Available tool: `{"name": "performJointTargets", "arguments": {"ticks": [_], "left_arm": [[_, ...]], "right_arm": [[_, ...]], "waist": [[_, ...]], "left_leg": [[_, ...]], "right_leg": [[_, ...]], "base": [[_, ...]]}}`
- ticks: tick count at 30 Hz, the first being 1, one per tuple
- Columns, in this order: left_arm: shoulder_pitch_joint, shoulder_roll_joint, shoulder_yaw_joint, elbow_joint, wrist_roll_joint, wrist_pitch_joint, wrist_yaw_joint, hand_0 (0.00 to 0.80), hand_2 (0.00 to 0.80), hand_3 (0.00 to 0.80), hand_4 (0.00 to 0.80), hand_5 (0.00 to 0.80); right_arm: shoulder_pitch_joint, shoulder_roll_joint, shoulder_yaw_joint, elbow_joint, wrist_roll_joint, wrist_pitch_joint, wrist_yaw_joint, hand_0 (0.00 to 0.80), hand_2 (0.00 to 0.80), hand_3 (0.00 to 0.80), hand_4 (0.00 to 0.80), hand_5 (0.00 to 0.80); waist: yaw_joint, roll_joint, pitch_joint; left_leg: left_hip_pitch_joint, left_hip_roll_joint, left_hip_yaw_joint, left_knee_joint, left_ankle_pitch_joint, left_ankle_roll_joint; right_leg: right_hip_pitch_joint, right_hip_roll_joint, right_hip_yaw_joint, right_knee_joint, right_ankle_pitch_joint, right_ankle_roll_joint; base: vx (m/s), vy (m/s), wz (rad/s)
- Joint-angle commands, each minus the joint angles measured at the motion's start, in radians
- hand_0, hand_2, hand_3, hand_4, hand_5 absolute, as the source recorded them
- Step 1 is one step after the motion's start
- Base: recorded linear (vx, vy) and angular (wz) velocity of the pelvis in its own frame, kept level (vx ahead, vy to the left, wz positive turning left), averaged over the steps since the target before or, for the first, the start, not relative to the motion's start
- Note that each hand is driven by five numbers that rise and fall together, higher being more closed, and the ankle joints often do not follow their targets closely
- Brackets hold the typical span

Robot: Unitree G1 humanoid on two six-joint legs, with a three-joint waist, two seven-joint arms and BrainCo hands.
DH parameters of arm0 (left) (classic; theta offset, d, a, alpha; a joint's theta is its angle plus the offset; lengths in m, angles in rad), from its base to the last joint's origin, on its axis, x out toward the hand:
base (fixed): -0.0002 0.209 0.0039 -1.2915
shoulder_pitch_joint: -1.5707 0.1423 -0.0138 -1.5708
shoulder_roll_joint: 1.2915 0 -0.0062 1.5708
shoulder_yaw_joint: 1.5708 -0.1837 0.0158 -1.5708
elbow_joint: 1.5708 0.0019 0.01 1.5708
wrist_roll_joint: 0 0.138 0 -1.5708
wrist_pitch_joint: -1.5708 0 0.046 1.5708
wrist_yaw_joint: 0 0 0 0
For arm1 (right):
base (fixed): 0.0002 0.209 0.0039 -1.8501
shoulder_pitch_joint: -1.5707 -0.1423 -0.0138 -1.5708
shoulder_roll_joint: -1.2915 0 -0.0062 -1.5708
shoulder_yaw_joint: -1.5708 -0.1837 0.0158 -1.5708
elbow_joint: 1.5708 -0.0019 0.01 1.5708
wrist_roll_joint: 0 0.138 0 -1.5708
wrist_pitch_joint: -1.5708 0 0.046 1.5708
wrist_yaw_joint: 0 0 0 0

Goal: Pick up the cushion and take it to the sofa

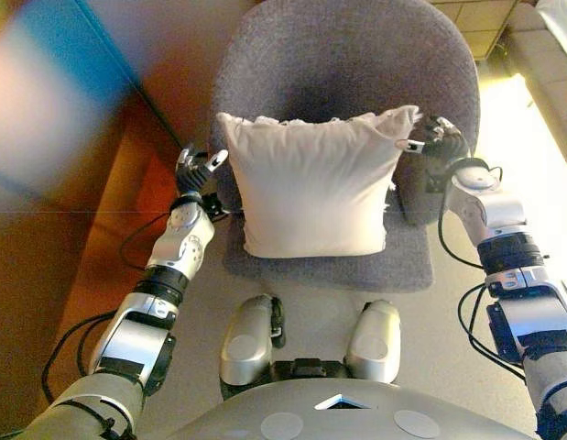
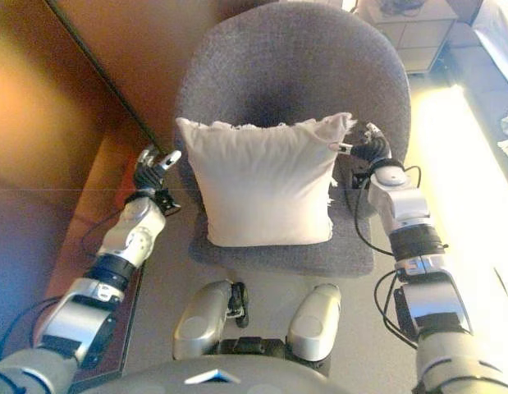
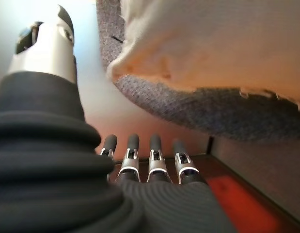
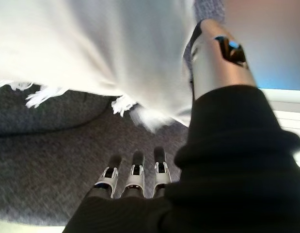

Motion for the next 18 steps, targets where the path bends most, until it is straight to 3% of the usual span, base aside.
{"name": "performJointTargets", "arguments": {"ticks": [1, 7, 11, 18], "left_arm": [[0.054, 0.044, 0.018, -0.023, 0.112, -0.077, -0.03, 0.0, 0.0, 0.0, 0.0, 0.0], [0.055, 0.125, 0.073, -0.028, 0.113, -0.075, -0.024, 0.0, 0.0, 0.0, 0.0, 0.0], [0.052, 0.145, 0.108, -0.013, 0.134, -0.106, 0.009, 0.0, 0.0, 0.0, 0.0, 0.0], [0.058, 0.18, 0.174, -0.017, 0.131, -0.145, 0.029, 0.0, 0.0, 0.0, 0.0, 0.0]], "right_arm": [[0.075, -0.012, -0.066, 0.013, -0.048, -0.115, 0.009, 0.0, 0.0, 0.0, 0.0, 0.0], [0.081, -0.048, -0.133, 0.005, 0.045, -0.197, -0.074, 0.0, 0.0, 0.0, 0.0, 0.0], [0.093, -0.068, -0.191, 0.008, 0.063, -0.243, -0.067, 0.0, 0.0, 0.0, 0.0, 0.0], [0.128, -0.067, -0.24, 0.015, 0.075, -0.263, -0.018, 0.0, 0.0, 0.0, 0.0, 0.0]], "waist": [[0.031, -0.016, -0.113], [0.032, -0.025, -0.124], [0.028, -0.028, -0.129], [0.027, -0.044, -0.139]], "left_leg": [[0.048, 0.034, 0.022, -0.145, 0.067, -0.033], [0.055, 0.045, 0.024, -0.146, 0.065, -0.03], [0.065, 0.046, 0.025, -0.155, 0.065, -0.028], [0.088, 0.05, 0.023, -0.155, 0.05, -0.028]], "right_leg": [[-0.063, 0.053, -0.036, -0.103, 0.162, -0.022], [-0.05, 0.067, -0.031, -0.121, 0.159, -0.027], [-0.045, 0.073, -0.027, -0.13, 0.161, -0.028], [-0.026, 0.083, -0.028, -0.135, 0.149, -0.025]], "base": [[0.038, -0.06, -0.01], [0.011, -0.049, -0.06], [0.009, -0.013, -0.04], [-0.002, -0.042, -0.01]]}}
